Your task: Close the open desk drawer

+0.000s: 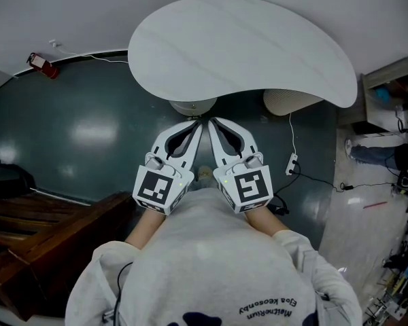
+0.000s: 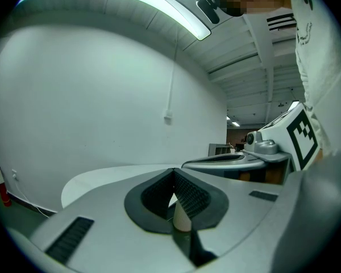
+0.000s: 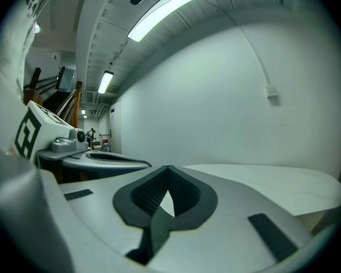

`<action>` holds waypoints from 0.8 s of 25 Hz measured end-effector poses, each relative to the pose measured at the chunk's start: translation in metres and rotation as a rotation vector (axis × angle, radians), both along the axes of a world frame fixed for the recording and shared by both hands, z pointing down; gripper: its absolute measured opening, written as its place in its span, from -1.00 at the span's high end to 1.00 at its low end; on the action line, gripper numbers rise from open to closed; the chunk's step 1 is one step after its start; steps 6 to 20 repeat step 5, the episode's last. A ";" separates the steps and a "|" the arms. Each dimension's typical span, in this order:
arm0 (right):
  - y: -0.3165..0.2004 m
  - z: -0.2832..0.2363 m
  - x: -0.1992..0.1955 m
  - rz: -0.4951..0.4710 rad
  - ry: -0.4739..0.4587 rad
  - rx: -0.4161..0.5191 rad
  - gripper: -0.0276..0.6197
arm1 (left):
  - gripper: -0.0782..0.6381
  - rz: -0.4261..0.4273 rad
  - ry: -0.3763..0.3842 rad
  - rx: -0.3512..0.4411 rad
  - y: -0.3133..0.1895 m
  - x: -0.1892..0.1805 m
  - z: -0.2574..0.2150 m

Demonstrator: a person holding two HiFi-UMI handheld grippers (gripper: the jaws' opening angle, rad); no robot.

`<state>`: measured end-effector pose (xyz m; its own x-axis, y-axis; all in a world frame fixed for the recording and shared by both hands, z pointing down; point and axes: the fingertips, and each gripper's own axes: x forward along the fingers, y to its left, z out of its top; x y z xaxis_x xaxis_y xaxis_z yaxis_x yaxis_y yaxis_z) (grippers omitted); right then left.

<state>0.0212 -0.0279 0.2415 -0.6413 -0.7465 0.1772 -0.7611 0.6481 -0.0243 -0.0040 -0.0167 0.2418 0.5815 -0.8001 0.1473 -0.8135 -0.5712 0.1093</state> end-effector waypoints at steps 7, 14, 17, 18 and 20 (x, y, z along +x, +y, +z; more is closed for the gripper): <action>0.005 0.002 0.001 -0.005 0.005 -0.003 0.87 | 0.76 0.002 0.000 -0.008 0.006 0.003 0.003; 0.005 0.002 0.001 -0.005 0.005 -0.003 0.87 | 0.76 0.002 0.000 -0.008 0.006 0.003 0.003; 0.005 0.002 0.001 -0.005 0.005 -0.003 0.87 | 0.76 0.002 0.000 -0.008 0.006 0.003 0.003; 0.005 0.002 0.001 -0.005 0.005 -0.003 0.87 | 0.76 0.002 0.000 -0.008 0.006 0.003 0.003; 0.005 0.002 0.001 -0.005 0.005 -0.003 0.87 | 0.76 0.002 0.000 -0.008 0.006 0.003 0.003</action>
